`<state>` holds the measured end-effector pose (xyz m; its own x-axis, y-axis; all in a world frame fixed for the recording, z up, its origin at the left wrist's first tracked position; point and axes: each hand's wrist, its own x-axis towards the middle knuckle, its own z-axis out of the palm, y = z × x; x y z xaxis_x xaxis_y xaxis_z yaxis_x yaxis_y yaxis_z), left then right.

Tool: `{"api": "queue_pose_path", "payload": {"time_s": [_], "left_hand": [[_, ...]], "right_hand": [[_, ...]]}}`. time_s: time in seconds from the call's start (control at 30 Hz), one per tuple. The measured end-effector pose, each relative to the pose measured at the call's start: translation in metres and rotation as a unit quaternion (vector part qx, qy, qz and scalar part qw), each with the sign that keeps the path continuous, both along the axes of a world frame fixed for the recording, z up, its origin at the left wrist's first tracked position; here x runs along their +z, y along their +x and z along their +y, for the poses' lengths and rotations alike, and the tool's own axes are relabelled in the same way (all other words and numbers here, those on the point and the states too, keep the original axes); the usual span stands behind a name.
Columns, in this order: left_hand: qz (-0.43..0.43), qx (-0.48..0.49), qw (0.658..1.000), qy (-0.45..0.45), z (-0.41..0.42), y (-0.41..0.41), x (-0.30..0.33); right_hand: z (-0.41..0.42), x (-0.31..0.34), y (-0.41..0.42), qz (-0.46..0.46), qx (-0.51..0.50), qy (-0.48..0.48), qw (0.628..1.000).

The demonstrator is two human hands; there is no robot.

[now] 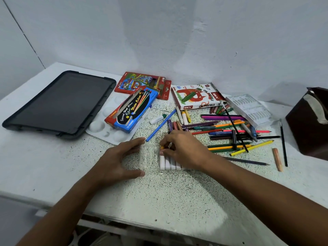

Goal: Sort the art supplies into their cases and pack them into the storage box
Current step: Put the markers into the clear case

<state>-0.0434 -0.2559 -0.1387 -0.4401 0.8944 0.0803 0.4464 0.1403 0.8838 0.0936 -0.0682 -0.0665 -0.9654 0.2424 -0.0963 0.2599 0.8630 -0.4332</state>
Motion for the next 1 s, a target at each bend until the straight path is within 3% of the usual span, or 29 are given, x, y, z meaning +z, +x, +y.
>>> {"api": "queue_pose_path", "payload": {"time_s": [0.57,0.7,0.83,1.0], "left_hand": [[-0.006,-0.004,1.000,-0.005,-0.001,0.002,0.003],[-0.012,-0.002,1.000,-0.007,-0.001,0.001,0.002],[-0.010,-0.005,1.000,-0.012,0.000,0.001,0.003],[-0.011,-0.006,1.000,-0.012,0.000,0.001,0.003]], "right_hand": [[0.000,-0.004,0.002,-0.007,0.027,0.035,0.999],[0.028,0.007,-0.014,0.037,-0.084,-0.031,0.995],[0.077,0.003,-0.037,0.054,-0.204,0.029,0.977],[0.104,-0.012,-0.056,0.003,-0.250,0.069,0.966]]}}
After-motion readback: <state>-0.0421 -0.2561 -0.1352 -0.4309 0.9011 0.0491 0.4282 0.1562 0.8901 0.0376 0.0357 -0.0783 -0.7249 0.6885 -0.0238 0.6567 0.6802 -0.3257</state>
